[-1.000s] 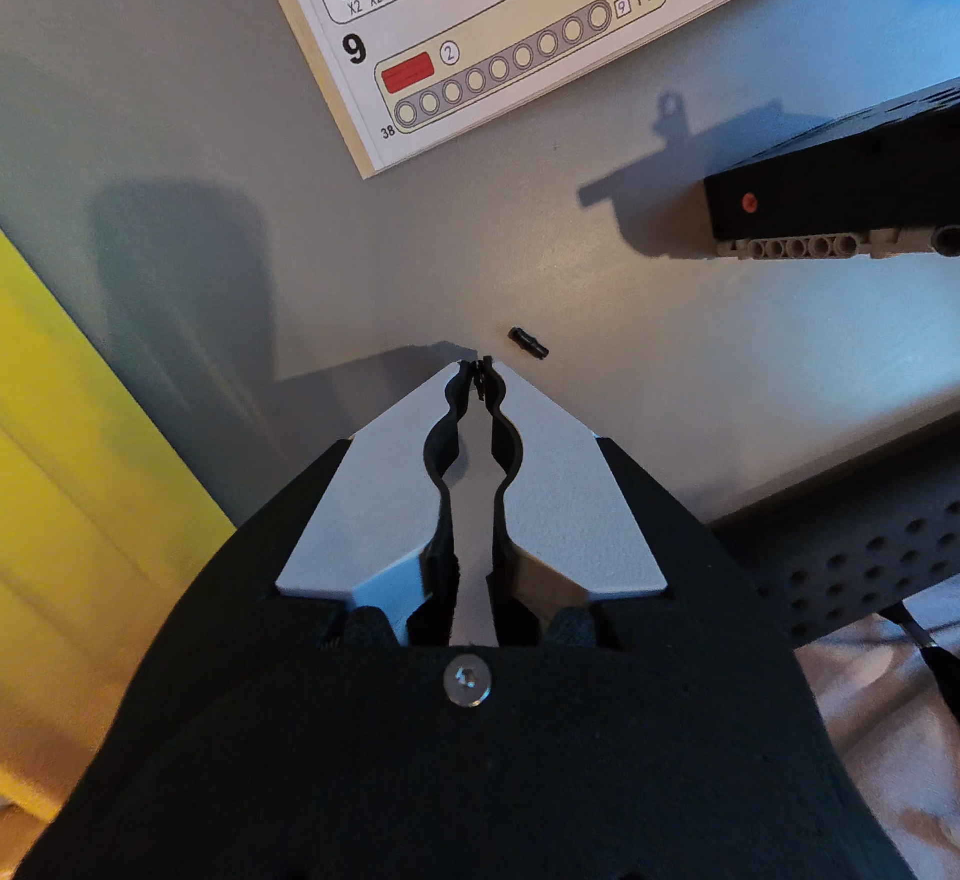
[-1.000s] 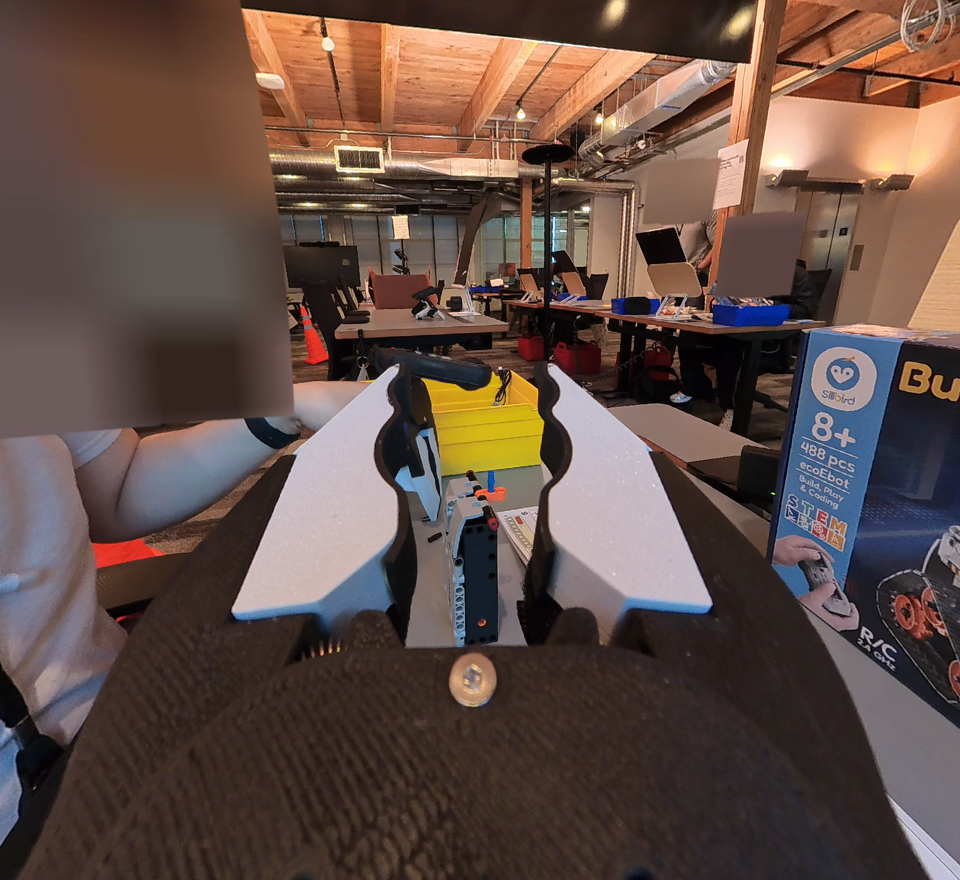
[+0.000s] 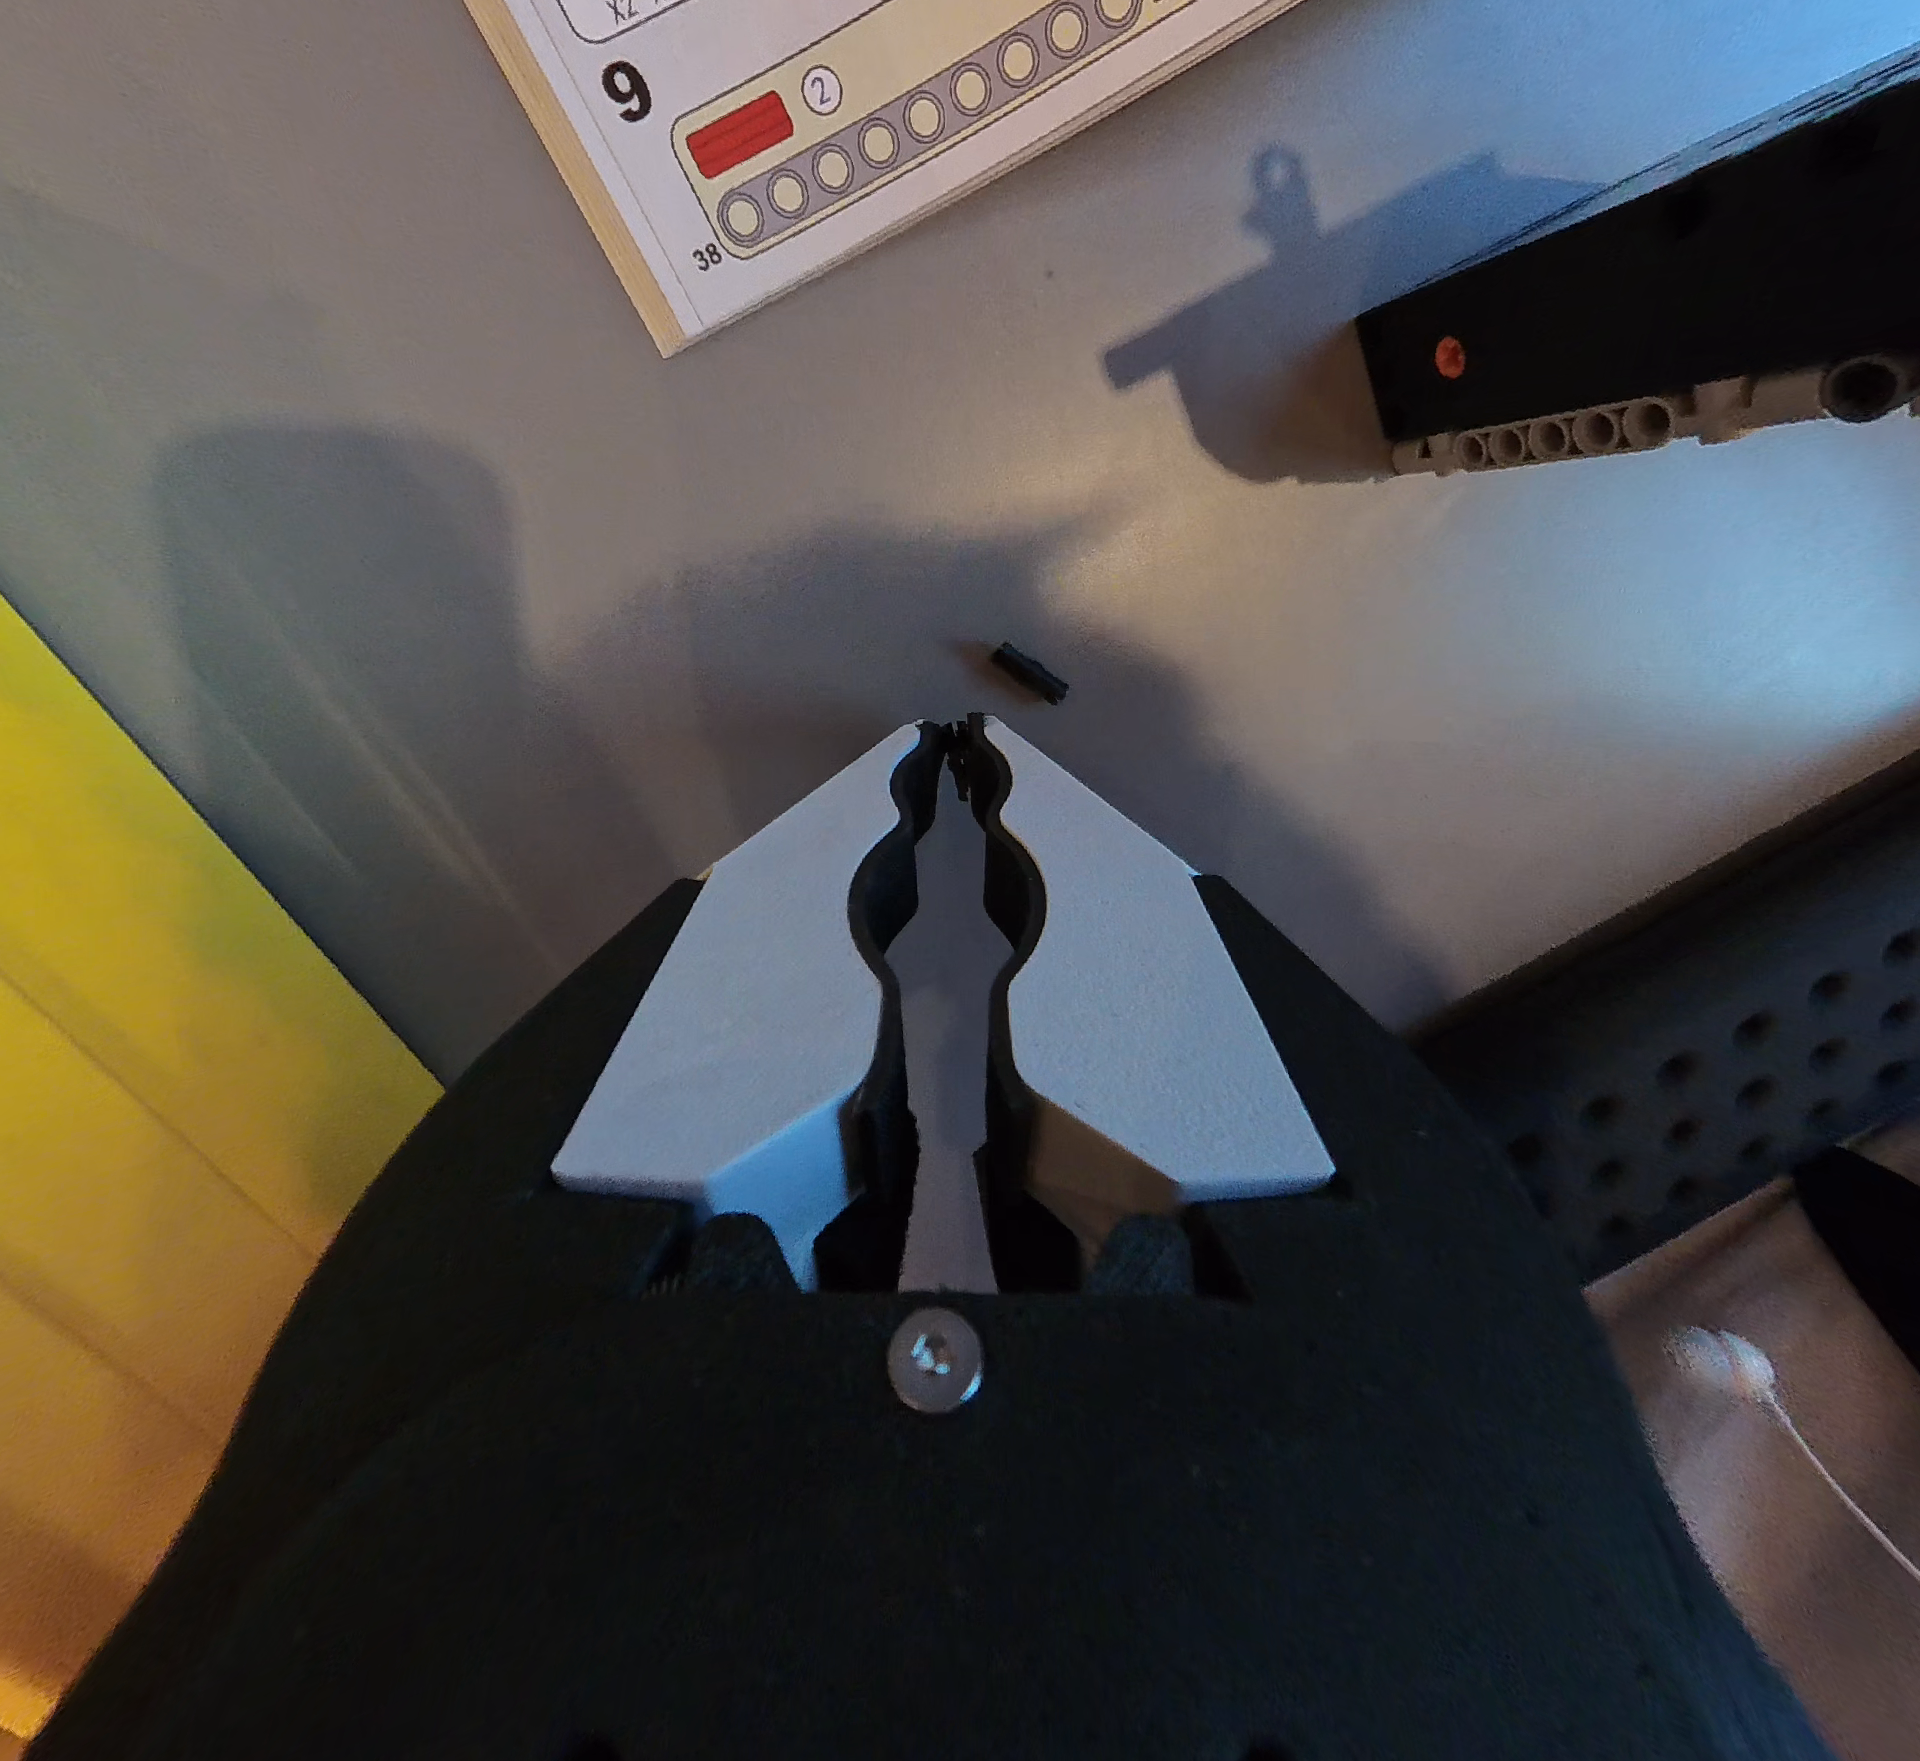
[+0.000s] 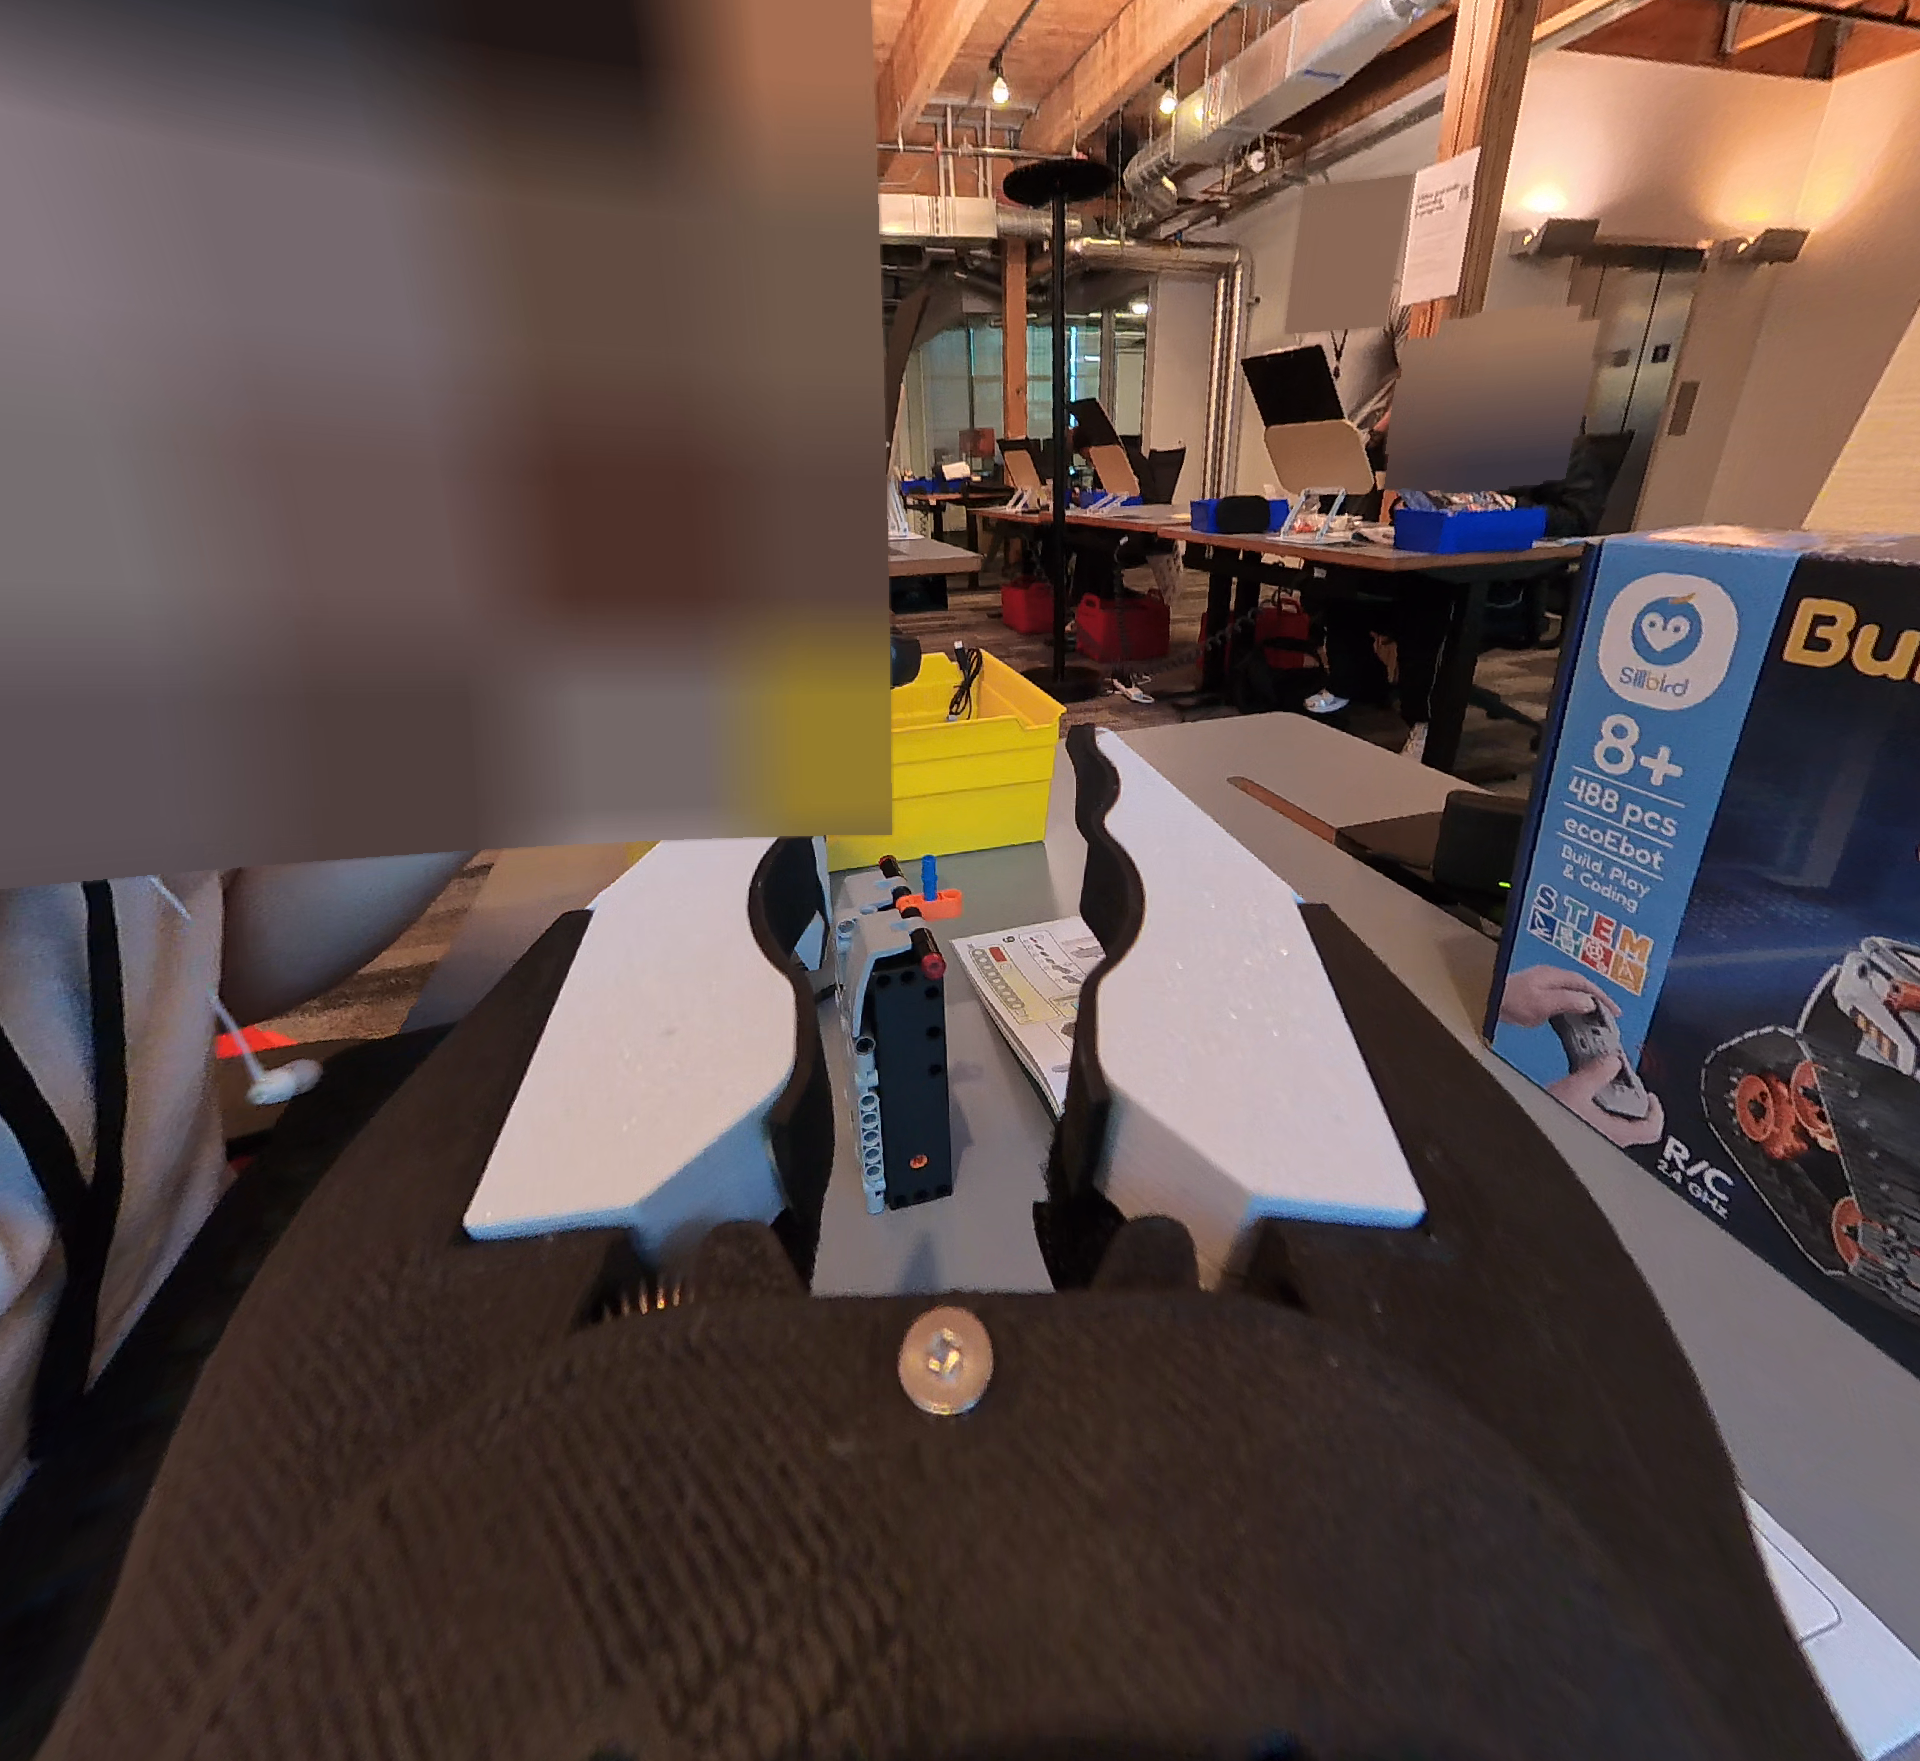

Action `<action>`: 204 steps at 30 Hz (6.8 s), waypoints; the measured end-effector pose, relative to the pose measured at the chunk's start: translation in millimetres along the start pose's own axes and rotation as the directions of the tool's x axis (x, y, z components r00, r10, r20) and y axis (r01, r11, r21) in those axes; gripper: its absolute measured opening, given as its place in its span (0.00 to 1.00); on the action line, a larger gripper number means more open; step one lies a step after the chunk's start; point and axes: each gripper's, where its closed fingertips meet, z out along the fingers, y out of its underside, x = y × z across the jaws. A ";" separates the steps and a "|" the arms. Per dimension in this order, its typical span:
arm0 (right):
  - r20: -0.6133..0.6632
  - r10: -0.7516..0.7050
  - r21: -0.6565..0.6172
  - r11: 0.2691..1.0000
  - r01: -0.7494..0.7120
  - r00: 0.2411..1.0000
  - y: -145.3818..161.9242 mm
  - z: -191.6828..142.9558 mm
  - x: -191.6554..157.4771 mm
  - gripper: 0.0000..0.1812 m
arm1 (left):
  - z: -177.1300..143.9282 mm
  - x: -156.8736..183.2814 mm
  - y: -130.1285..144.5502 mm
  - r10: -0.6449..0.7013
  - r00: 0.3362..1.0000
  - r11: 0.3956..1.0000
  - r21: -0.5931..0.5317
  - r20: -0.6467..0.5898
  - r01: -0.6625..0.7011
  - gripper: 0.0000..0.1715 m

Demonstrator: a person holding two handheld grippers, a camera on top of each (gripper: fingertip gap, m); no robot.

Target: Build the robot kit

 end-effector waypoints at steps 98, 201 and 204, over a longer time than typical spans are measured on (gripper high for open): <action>-0.002 -0.018 0.025 1.000 0.018 1.000 -9.2 -7.1 -4.2 0.26 | -116.3 -211.0 21.9 0.525 0.850 0.834 -0.226 0.045 -0.504 0.01; 0.015 -0.044 0.095 0.995 0.042 0.999 -30.3 -16.3 -13.7 0.26 | -67.5 -284.5 48.9 0.404 0.843 0.880 -0.402 0.354 -0.253 0.01; 0.014 -0.043 0.096 0.995 0.041 0.999 -30.4 -16.3 -13.4 0.26 | -67.3 -284.6 48.9 0.396 0.846 0.884 -0.398 0.358 -0.246 0.02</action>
